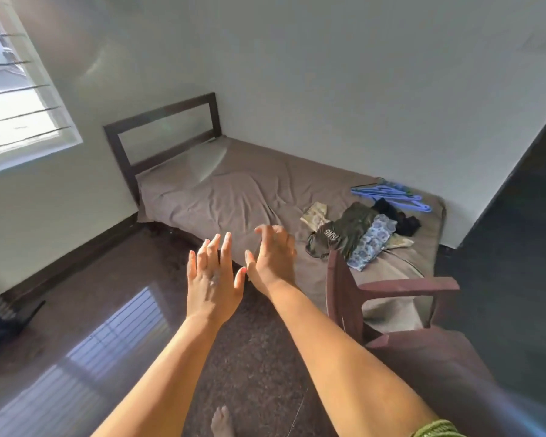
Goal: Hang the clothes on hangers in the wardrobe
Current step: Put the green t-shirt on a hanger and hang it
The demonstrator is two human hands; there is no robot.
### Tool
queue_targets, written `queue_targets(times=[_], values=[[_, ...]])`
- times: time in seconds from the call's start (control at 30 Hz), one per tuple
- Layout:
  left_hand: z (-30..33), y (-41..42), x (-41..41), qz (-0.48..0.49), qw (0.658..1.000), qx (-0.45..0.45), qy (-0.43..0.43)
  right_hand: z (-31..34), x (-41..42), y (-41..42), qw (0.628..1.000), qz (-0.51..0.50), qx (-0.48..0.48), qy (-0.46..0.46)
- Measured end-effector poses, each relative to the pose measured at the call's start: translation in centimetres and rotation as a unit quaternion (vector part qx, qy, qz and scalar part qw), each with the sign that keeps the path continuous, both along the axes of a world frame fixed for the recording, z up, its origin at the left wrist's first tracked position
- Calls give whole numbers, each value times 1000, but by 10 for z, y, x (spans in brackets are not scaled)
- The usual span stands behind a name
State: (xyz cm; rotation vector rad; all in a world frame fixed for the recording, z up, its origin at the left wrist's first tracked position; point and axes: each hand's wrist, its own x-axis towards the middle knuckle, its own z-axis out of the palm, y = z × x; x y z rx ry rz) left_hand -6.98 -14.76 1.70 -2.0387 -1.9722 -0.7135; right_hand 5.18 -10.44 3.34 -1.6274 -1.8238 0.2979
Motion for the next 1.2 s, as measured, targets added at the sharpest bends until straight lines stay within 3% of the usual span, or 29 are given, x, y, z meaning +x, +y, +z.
queue_targets(times=[0.23,0.5,0.7,0.83,1.03,1.2], values=[[-30,191,4,-113,989,-85,32,-43,8,180,992,-78,-94,-12],[-65,377,65,-245,951,-177,62,-113,72,322,931,-216,-279,93],[-134,480,136,-331,905,-254,79,-210,156,405,846,-301,-396,192],[-178,549,171,-330,890,-305,74,-268,193,450,785,-319,-462,262],[-225,627,210,-347,864,-357,77,-317,206,504,748,-329,-505,276],[-244,670,240,-360,856,-366,57,-339,227,537,684,-431,-484,335]])
